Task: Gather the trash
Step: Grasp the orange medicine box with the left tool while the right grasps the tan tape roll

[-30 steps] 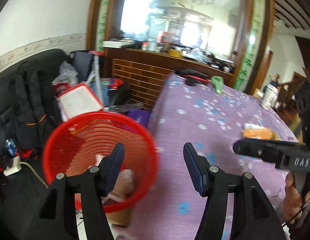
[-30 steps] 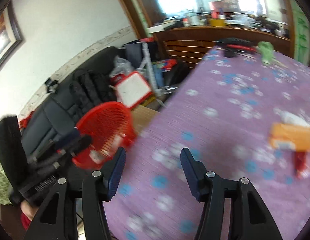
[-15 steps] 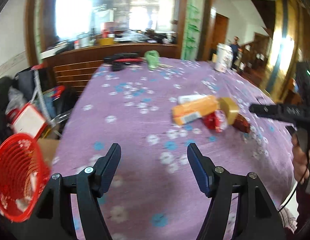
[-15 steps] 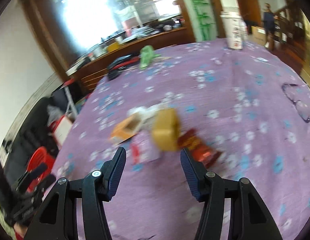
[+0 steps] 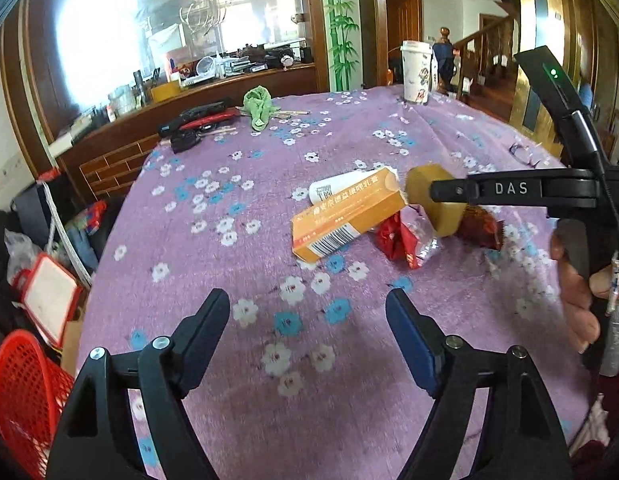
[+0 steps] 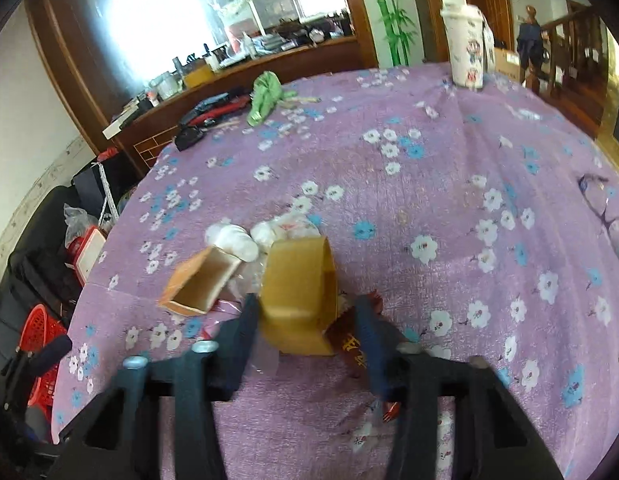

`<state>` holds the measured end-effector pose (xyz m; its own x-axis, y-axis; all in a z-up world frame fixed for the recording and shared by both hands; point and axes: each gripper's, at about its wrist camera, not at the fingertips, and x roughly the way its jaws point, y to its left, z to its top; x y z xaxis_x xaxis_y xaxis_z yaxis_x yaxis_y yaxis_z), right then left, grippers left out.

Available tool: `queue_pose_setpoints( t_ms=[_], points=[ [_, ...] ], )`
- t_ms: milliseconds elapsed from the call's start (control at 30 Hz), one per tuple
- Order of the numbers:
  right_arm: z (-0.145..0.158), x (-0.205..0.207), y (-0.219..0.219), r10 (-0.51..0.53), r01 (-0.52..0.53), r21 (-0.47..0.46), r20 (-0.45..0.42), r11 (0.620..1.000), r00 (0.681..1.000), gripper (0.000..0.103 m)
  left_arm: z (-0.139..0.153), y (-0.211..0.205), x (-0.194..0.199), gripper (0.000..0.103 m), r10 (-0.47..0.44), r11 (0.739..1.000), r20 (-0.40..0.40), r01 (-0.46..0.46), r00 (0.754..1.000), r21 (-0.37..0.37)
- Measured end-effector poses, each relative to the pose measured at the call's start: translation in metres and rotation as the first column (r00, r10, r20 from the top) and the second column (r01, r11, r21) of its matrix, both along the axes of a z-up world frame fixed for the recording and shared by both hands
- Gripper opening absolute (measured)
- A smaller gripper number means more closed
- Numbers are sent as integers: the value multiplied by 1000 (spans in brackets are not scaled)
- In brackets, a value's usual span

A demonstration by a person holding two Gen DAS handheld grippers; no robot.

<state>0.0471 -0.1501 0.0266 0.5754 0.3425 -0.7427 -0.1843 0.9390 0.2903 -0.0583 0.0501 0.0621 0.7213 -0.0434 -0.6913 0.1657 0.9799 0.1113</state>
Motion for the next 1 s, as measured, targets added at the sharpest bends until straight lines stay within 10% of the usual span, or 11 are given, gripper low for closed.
queue_pose_setpoints(
  t_ms=[700, 1000],
  points=[
    [34, -67, -45, 12, -28, 181, 87, 983, 996, 33, -31, -63, 81, 89, -55, 900, 93, 9, 994, 436],
    [38, -79, -53, -2, -18, 200, 96, 980, 995, 33, -35, -57, 105, 15, -32, 955, -1, 31, 999, 294]
  ],
)
